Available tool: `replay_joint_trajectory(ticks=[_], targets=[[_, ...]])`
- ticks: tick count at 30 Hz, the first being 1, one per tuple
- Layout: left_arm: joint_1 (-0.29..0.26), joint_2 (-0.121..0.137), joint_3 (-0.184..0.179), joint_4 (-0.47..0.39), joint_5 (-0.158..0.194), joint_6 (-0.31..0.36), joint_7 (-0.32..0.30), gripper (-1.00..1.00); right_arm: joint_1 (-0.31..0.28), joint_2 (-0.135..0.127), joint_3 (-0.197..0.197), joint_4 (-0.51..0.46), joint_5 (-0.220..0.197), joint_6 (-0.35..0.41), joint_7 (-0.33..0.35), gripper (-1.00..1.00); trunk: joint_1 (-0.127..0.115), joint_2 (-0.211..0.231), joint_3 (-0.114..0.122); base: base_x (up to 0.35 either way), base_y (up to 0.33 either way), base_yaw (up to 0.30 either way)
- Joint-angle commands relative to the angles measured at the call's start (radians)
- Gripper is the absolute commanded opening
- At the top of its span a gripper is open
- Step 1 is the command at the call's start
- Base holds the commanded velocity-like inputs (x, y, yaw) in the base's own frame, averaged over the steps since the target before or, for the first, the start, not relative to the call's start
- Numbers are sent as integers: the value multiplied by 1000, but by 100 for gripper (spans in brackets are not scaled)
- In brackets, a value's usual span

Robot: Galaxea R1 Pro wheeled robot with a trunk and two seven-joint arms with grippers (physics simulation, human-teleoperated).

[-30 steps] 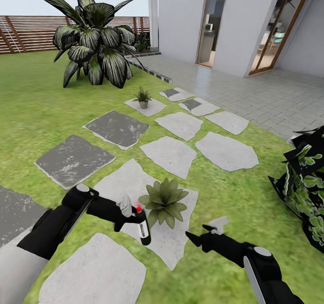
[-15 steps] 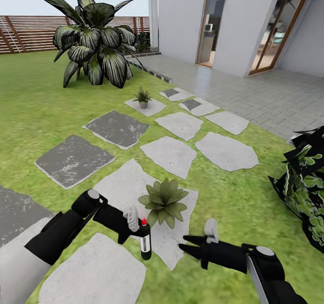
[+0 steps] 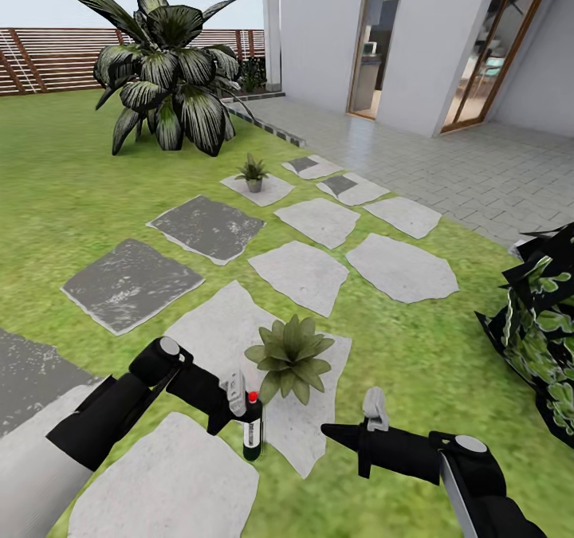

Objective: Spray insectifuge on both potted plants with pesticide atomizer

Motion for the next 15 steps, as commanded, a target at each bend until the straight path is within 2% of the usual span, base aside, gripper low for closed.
replay_joint_trajectory(ticks=[1,2,4,7,10,15], targets=[[-1,0,-1,-1,-23,11,-6,-100,-1,0,-1,-1,0,9,4,-100,0,0,-1,0,0,0],[-1,-1,-1,-1,-43,10,-6,-100,-1,1,0,-1,0,10,4,-100,0,0,-1,0,0,0],[-7,-3,-2,-1,-58,11,-6,-100,-1,2,1,0,0,11,3,-100,0,0,-1,0,0,0],[-29,-4,-13,0,-63,11,-6,-100,-1,2,1,0,0,25,3,-100,0,0,-1,0,0,0],[-46,-9,-49,1,-65,11,-6,-100,-1,2,2,0,0,76,3,-100,0,0,-1,0,0,0],[-62,-12,-63,1,-65,11,-6,-100,-3,2,2,1,0,97,3,-100,0,0,-1,0,0,0]])
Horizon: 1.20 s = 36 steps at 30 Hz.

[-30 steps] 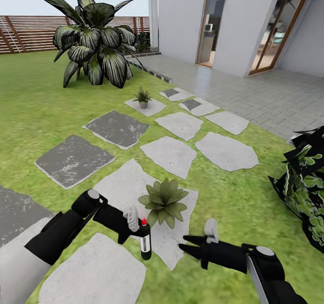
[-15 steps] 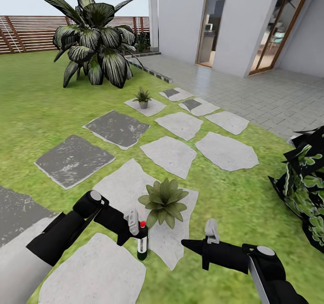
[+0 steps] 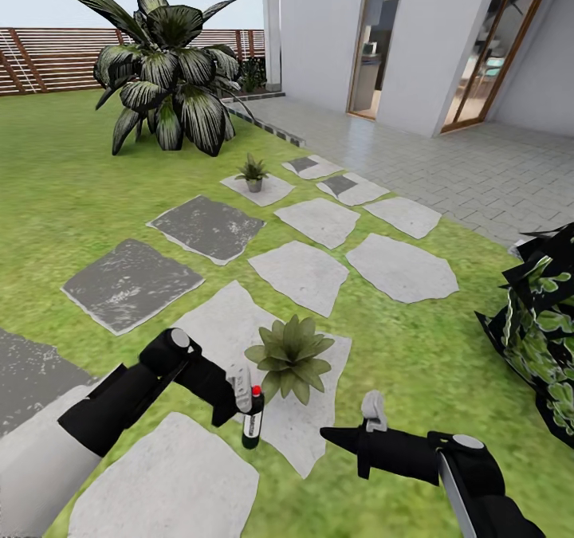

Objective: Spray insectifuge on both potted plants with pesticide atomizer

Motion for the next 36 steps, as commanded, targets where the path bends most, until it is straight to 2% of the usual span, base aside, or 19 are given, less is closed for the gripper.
replay_joint_trajectory(ticks=[1,2,6,9,13,14,18,20,25,36], targets=[[-3,-1,-3,-1,-5,10,-5,-100,-2,0,-1,-1,0,10,3,-100,0,0,-1,0,0,0],[-3,-1,-8,-1,-5,10,-4,-100,-2,0,-1,-1,0,10,3,-100,0,0,-1,0,0,0],[-3,-1,-66,-1,-6,10,-1,-100,-4,0,-1,-1,0,11,3,-100,0,0,-1,0,0,0],[-3,-2,-88,-1,-6,10,0,-100,-5,0,-1,-2,0,11,2,-100,0,0,-1,0,0,0],[-3,-36,-100,1,-9,10,1,-100,-7,0,-2,-2,0,12,-1,-100,0,0,-1,0,0,0],[-3,-45,-106,2,-22,10,1,-100,-7,0,-2,-2,0,12,-2,-100,0,0,-1,0,0,0],[-3,-59,-113,5,-82,10,1,-100,-8,0,-2,-2,0,13,-3,-100,0,0,-1,0,0,0],[-3,-77,-115,10,-96,10,1,-100,-9,0,-2,-2,0,13,-4,-100,0,0,-1,0,0,0],[-3,-104,-119,32,-101,10,2,-100,-9,0,-2,-2,0,13,-5,-100,0,0,-1,0,0,0],[1,-121,-123,39,-102,8,6,-100,-9,0,-2,-2,3,13,-7,-100,0,0,-1,0,0,0]])
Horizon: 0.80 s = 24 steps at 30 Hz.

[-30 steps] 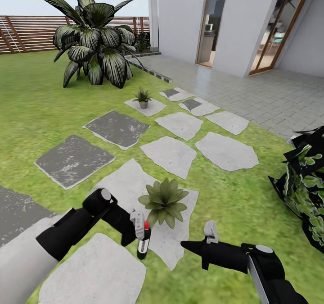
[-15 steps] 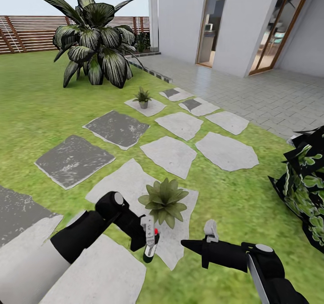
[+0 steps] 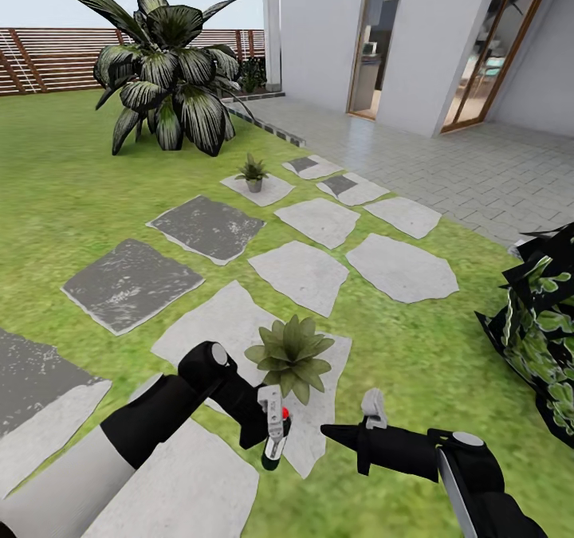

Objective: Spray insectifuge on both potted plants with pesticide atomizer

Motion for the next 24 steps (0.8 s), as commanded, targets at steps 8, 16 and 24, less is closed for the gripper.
replay_joint_trajectory(ticks=[8,16,24], targets=[[12,0,-28,-1,-5,3,-5,-100,-1,-1,-2,-2,1,8,4,-100,0,0,-1,0,0,0],[14,-11,-85,-1,-15,5,43,-100,-1,-1,-3,-2,1,7,4,-100,0,0,-1,0,0,0],[14,-24,-97,-1,-17,6,53,-100,-1,-3,-4,-2,0,7,4,-100,0,0,-1,0,0,0]])
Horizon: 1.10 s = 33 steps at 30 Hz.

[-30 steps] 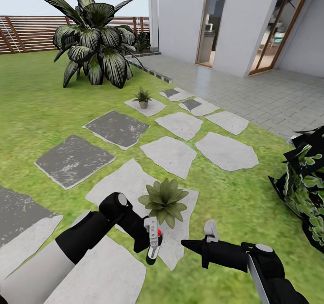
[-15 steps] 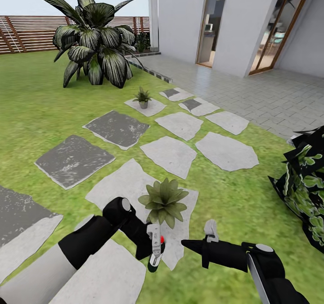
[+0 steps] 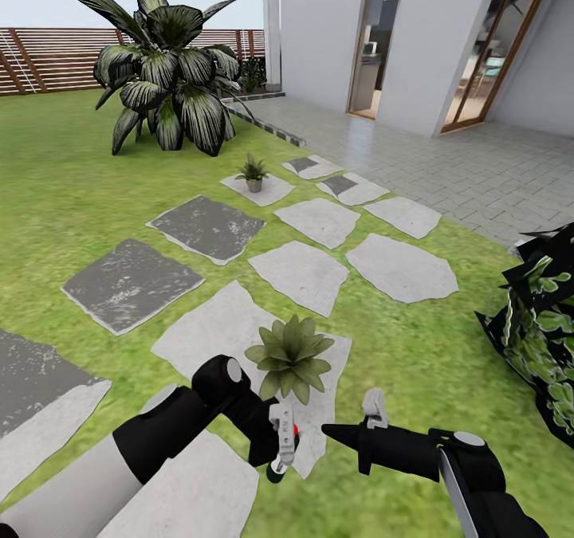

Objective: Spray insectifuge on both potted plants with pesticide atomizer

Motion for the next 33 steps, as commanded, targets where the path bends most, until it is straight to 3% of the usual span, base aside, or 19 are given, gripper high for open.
replay_joint_trajectory(ticks=[1,8,12,17,26,33], targets=[[-1,0,-1,-2,-5,10,-5,-100,-1,0,-1,-1,0,8,4,-100,0,0,-1,0,0,0],[1,0,0,-2,-6,10,2,-100,-1,0,-2,-1,1,8,2,-100,0,0,-1,0,0,0],[1,0,-1,-2,-6,11,55,-100,-1,0,-2,-1,3,8,-1,-100,0,0,-1,0,0,0],[1,0,-2,-2,-6,12,67,-100,-1,0,-4,-1,4,8,-2,-100,0,0,-1,0,0,0],[1,-55,-20,-2,-6,11,69,-100,-1,1,-4,-1,6,8,-3,-100,0,0,-1,0,0,0],[1,-64,-32,-2,-6,11,70,-100,-1,0,-6,-1,6,8,-4,-100,0,0,-1,0,0,0]])
